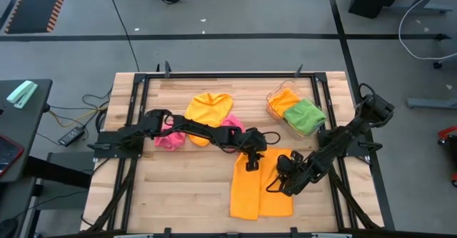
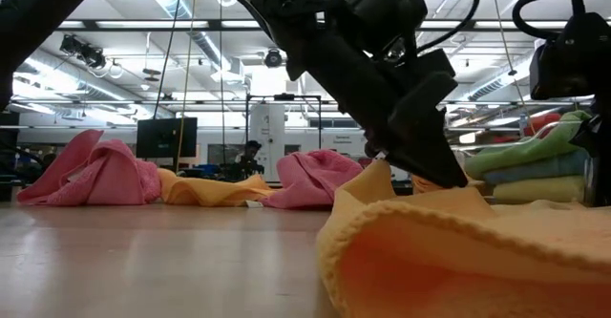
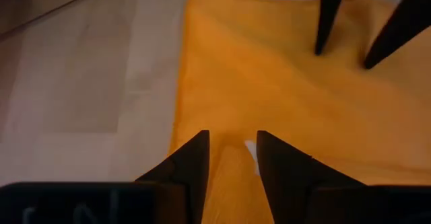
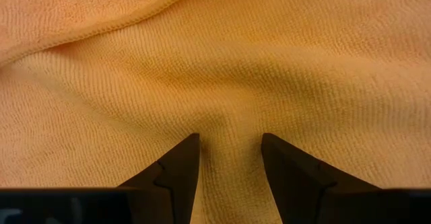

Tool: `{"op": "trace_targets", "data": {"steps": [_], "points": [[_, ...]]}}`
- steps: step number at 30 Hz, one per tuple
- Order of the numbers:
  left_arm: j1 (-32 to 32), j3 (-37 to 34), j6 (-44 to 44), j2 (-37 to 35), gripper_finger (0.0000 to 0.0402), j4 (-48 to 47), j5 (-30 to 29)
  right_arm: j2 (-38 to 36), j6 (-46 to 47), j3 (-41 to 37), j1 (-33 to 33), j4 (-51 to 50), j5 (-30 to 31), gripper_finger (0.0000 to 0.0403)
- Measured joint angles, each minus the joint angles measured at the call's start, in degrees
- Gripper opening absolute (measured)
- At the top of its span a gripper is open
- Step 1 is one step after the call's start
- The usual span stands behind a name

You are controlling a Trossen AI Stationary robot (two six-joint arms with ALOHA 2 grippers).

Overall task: Fold microfiber towels
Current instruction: Fold the bottom orange towel

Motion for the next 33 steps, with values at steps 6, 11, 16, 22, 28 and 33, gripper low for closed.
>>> {"op": "trace_targets", "data": {"steps": [6,11,16,22,28,33], "points": [[1.3,0.0,-2.0,0.0,0.0129,0.6,3.3,0.0,0.1,0.0,0.0,0.0,0.0,0.0169],[1.9,0.9,-9.2,0.0,0.0119,1.0,5.5,0.0,0.2,0.0,0.0,0.0,0.0,0.0169],[1.0,1.7,-7.1,0.0,0.0149,1.3,4.5,0.0,0.2,0.0,0.0,0.0,0.0,0.0169],[0.3,1.7,-5.7,3.4,0.0182,1.6,2.7,0.0,0.8,0.0,0.0,0.6,0.0,0.0169],[-0.6,1.7,1.6,3.6,0.0179,0.9,1.0,0.0,1.1,-0.1,0.0,1.4,-0.2,0.0169],[-0.9,1.7,2.9,3.7,0.0159,0.8,-1.4,0.0,1.4,-0.1,0.0,1.5,-0.2,0.0169]]}}
